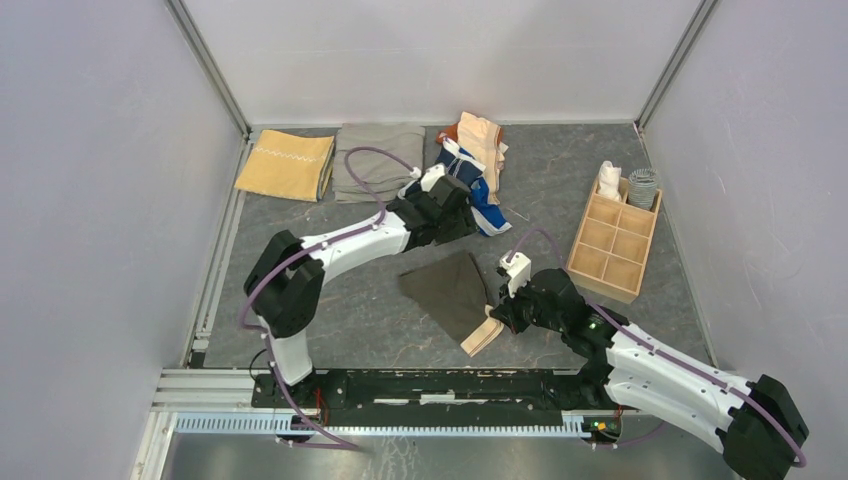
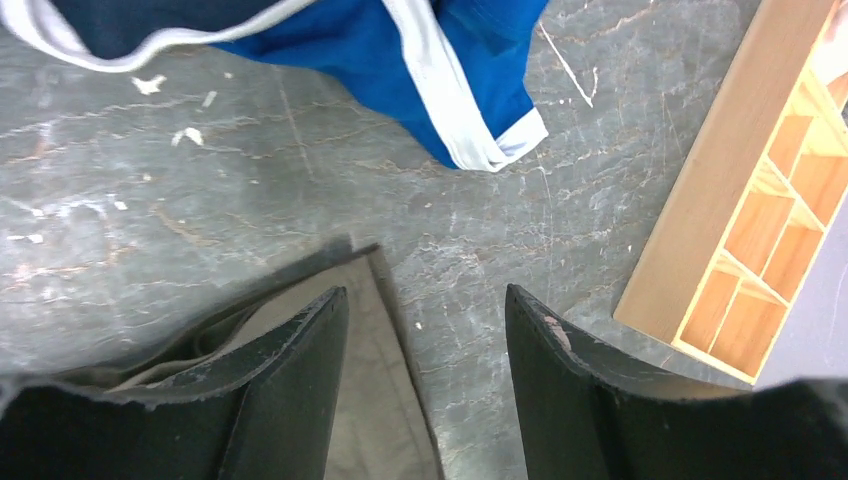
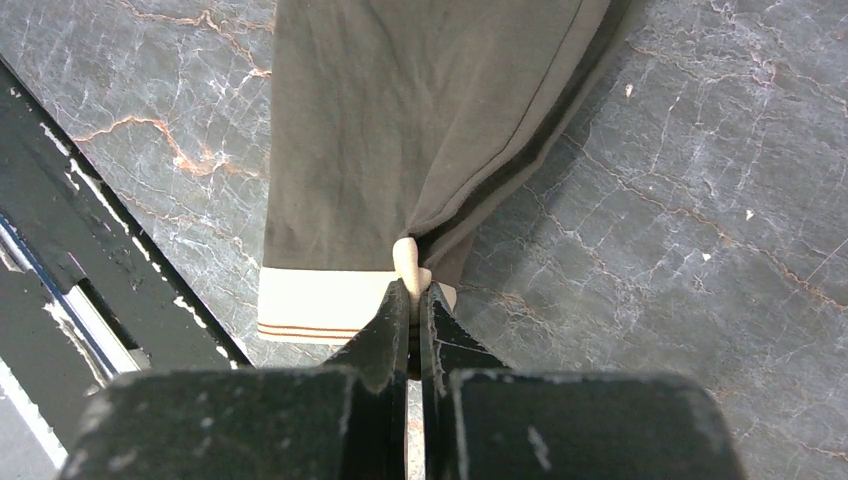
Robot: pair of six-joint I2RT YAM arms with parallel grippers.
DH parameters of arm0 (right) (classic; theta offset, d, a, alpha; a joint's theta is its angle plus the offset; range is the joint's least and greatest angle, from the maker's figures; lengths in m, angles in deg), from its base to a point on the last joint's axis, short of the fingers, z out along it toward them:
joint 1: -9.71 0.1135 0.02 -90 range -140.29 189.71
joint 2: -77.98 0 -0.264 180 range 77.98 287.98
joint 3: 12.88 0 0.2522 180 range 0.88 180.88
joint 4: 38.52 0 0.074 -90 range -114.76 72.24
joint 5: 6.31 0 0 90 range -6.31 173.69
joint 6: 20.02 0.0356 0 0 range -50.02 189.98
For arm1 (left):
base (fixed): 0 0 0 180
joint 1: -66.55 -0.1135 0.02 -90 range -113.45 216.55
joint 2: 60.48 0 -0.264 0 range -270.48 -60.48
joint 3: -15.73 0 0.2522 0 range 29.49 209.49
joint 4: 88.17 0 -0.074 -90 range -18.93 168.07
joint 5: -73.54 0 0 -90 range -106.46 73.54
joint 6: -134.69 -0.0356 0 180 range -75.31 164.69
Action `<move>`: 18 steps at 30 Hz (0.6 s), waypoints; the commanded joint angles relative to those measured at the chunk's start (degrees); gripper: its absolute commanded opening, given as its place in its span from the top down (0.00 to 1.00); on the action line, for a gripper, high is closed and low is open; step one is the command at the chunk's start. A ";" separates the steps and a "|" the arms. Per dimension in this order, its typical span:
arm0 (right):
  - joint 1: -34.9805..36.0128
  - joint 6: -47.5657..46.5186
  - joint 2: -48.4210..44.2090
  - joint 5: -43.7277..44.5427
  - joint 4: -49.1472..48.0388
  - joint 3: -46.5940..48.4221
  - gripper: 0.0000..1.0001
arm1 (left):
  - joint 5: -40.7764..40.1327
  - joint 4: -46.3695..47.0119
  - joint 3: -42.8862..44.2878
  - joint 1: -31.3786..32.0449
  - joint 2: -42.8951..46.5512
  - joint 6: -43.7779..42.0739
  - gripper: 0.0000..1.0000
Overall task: Roll the underwear
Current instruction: Fold the underwear at the center of the board.
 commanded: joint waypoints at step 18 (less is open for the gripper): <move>0.54 1.16 0.68 0.26 -3.09 -0.91 1.00 | 1.88 -12.25 13.63 3.16 -14.61 4.54 0.37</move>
